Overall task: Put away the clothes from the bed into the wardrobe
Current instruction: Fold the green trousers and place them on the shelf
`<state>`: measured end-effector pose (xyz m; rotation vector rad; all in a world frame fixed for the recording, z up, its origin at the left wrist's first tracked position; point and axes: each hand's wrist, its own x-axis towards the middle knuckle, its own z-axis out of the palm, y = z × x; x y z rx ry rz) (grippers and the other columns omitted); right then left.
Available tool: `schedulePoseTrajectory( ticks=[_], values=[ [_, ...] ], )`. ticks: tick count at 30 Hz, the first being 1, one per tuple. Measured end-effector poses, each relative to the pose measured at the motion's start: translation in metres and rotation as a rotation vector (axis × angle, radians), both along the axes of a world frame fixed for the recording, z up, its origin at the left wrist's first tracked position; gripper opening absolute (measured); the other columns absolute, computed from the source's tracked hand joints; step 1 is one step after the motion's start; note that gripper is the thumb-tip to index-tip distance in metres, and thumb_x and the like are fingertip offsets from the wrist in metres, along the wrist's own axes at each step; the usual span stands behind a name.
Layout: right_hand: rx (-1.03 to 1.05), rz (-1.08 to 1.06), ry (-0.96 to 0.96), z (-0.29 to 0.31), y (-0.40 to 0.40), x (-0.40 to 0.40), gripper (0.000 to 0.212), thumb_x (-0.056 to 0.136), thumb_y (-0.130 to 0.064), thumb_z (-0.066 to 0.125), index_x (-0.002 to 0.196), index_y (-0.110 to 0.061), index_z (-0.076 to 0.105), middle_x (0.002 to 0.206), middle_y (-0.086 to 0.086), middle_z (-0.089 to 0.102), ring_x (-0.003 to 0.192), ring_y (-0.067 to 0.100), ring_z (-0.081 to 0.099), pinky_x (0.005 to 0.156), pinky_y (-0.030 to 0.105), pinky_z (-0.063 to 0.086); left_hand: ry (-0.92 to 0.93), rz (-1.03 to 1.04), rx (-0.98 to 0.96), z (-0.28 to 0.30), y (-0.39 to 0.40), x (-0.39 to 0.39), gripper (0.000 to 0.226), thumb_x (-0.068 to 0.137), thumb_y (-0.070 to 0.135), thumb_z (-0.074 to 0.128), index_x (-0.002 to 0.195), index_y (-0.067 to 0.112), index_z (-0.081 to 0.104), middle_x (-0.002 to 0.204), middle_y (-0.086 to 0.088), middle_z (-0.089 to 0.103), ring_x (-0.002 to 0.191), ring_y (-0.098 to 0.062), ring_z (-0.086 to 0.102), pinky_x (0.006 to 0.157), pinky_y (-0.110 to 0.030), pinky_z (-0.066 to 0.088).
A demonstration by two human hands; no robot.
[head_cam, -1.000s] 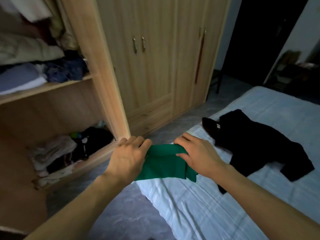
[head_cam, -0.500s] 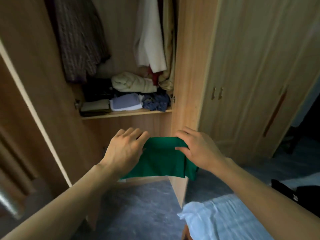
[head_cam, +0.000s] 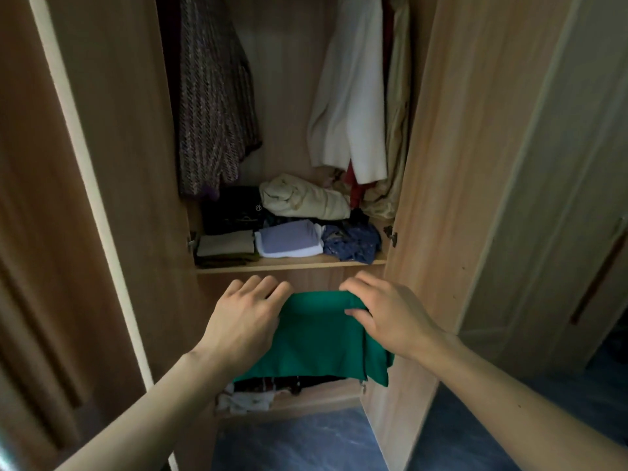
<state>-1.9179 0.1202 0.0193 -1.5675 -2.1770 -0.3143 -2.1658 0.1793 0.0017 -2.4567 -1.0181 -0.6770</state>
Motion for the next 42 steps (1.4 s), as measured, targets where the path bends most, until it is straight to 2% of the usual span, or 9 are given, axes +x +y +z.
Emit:
schedulePoseTrajectory(
  ticks=[5,8,11,18,21,27,32,38,42],
  values=[
    [0.013,-0.012,-0.02,-0.004,0.074,0.029,0.027,0.09,-0.027,0.068,0.115,-0.026,0.058,0.108,-0.01,0.056,0.093,0.016,0.058,0.067,0.026,0.038,-0.031,0.023,-0.003,-0.008,0.068,0.031,0.041,0.069,0.009,0.071,0.107,0.017,0.059,0.1,-0.002,0.065,0.089,-0.03,0.062,0.07,-0.039,0.049],
    [0.034,0.017,-0.022,-0.014,0.125,0.052,0.029,0.088,-0.026,0.069,0.114,-0.023,0.057,0.105,-0.006,0.055,0.096,0.021,0.058,0.073,0.04,0.051,-0.026,0.038,0.005,-0.013,0.116,0.052,0.04,0.069,0.008,0.069,0.107,0.018,0.058,0.098,-0.002,0.062,0.086,-0.031,0.059,0.068,-0.039,0.045],
    [0.092,0.04,-0.085,-0.016,0.174,0.077,0.029,0.086,-0.026,0.071,0.112,-0.023,0.057,0.104,-0.004,0.058,0.095,0.024,0.059,0.074,0.046,0.049,-0.003,0.055,0.018,-0.009,0.161,0.074,0.041,0.071,0.01,0.063,0.111,0.02,0.056,0.099,-0.002,0.059,0.085,-0.03,0.057,0.067,-0.038,0.044],
    [0.128,0.106,-0.104,0.004,0.284,0.112,0.028,0.085,-0.028,0.071,0.109,-0.024,0.058,0.101,-0.005,0.06,0.094,0.023,0.059,0.074,0.042,0.048,-0.025,0.167,-0.022,0.005,0.251,0.108,0.034,0.076,0.013,0.065,0.107,0.02,0.054,0.1,-0.003,0.057,0.087,-0.032,0.058,0.07,-0.04,0.046],
    [0.105,0.112,-0.075,-0.001,0.32,0.115,0.03,0.082,-0.028,0.076,0.106,-0.022,0.06,0.097,-0.003,0.062,0.088,0.023,0.061,0.069,0.035,0.047,-0.016,0.187,-0.039,0.0,0.285,0.11,0.035,0.076,0.012,0.07,0.107,0.02,0.056,0.101,-0.004,0.059,0.088,-0.032,0.059,0.07,-0.041,0.047],
    [0.042,0.113,-0.05,-0.019,0.398,0.117,0.026,0.087,-0.031,0.071,0.11,-0.022,0.061,0.101,-0.003,0.061,0.087,0.023,0.061,0.069,0.038,0.05,-0.027,0.171,-0.075,-0.019,0.365,0.111,0.044,0.07,0.007,0.075,0.106,0.022,0.055,0.098,-0.004,0.059,0.085,-0.031,0.059,0.066,-0.039,0.045],
    [-0.021,0.059,-0.067,-0.022,0.459,0.109,0.025,0.09,-0.031,0.068,0.112,-0.023,0.06,0.102,-0.003,0.06,0.093,0.023,0.06,0.071,0.036,0.048,-0.046,0.106,-0.15,-0.032,0.43,0.101,0.036,0.078,0.016,0.074,0.107,0.023,0.054,0.099,-0.004,0.058,0.087,-0.03,0.059,0.069,-0.039,0.05],
    [-0.087,0.025,-0.064,-0.022,0.525,0.093,0.026,0.093,-0.03,0.065,0.116,-0.018,0.06,0.109,0.0,0.06,0.099,0.023,0.06,0.072,0.033,0.043,-0.081,0.037,-0.182,-0.041,0.507,0.086,0.036,0.086,0.022,0.069,0.116,0.025,0.05,0.106,0.0,0.056,0.094,-0.024,0.056,0.076,-0.038,0.046],
    [-0.163,0.023,-0.032,-0.035,0.557,0.092,0.027,0.094,-0.03,0.063,0.117,-0.017,0.058,0.113,0.001,0.058,0.102,0.024,0.059,0.074,0.035,0.047,-0.108,-0.029,-0.263,-0.049,0.544,0.082,0.035,0.089,0.021,0.064,0.12,0.027,0.047,0.106,0.001,0.057,0.093,-0.023,0.055,0.074,-0.04,0.047]
  ],
)
